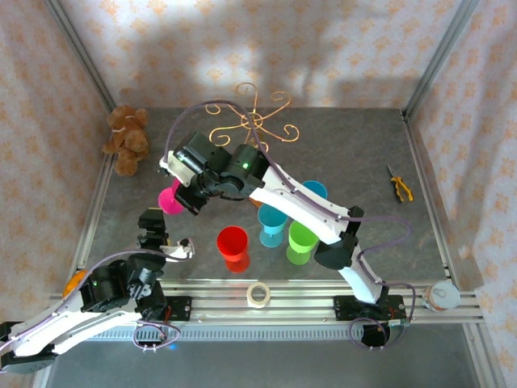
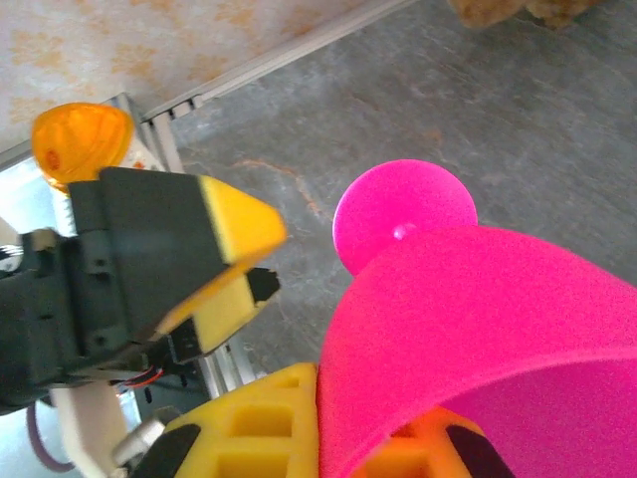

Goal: Take the wine glass off the wine glass rack

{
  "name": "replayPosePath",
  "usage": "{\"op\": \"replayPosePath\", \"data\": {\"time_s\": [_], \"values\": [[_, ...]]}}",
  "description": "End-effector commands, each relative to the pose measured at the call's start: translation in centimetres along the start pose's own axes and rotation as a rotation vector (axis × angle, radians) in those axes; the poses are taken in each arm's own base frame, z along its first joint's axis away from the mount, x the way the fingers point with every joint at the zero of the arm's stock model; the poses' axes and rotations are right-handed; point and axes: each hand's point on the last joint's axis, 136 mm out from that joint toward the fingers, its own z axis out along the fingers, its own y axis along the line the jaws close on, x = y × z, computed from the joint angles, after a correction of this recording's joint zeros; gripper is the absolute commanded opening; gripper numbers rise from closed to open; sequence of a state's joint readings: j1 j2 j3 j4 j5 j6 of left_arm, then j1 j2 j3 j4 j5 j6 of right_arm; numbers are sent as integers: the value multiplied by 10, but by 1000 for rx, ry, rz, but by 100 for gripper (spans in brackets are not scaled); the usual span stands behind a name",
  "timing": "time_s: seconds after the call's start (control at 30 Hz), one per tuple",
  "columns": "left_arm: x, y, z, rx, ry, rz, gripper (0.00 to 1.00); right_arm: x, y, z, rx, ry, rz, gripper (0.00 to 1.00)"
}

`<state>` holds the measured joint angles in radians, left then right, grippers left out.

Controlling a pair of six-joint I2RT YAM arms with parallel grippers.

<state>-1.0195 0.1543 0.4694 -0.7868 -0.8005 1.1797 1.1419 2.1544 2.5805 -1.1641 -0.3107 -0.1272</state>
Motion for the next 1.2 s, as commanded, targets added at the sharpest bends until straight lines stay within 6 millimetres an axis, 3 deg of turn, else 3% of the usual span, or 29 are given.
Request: {"op": "replayPosePath", "data": {"time_s": [0.0,0.27,0.63,1.17], "values": [[16,-5,-3,0,49,-38,99,-2,-17,-4,86,-14,46,0],[36,5,-9,-61,123,-114,99,6,-22,6,95,10,95,0],[58,42,-30,-160,112,-388,99,30,-29,28,120,69,186,0],[65,62,-40,-200,80,-453,99,68,-41,58,175,181,249,0]]}}
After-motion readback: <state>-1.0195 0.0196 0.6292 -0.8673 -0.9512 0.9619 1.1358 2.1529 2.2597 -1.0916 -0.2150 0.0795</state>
